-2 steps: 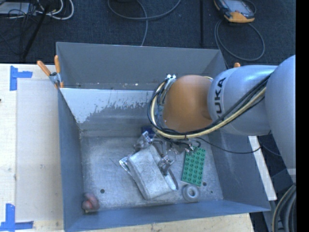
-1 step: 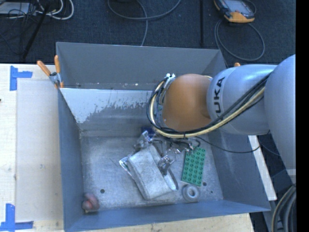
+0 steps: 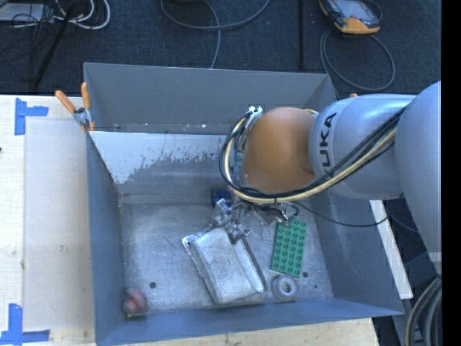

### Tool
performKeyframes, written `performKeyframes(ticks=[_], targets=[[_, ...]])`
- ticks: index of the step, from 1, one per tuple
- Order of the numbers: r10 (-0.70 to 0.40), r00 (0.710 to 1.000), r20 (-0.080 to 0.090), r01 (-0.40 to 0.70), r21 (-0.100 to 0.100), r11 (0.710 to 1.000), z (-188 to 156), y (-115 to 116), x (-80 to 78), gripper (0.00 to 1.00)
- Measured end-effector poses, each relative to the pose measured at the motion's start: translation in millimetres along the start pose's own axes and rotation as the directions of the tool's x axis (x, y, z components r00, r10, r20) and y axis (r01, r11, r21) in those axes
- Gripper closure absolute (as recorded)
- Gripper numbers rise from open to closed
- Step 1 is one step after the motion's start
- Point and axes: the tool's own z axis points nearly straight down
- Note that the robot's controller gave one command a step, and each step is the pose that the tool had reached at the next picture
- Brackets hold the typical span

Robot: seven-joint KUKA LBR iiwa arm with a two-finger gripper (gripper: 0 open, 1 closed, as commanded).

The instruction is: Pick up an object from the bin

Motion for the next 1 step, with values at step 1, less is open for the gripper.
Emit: performKeyframes(ticks=[1], targets=[[0.002,1.0,-0.013,-0.003,-0.005,1.0,-49.7,0.2,-2.3,1.0]])
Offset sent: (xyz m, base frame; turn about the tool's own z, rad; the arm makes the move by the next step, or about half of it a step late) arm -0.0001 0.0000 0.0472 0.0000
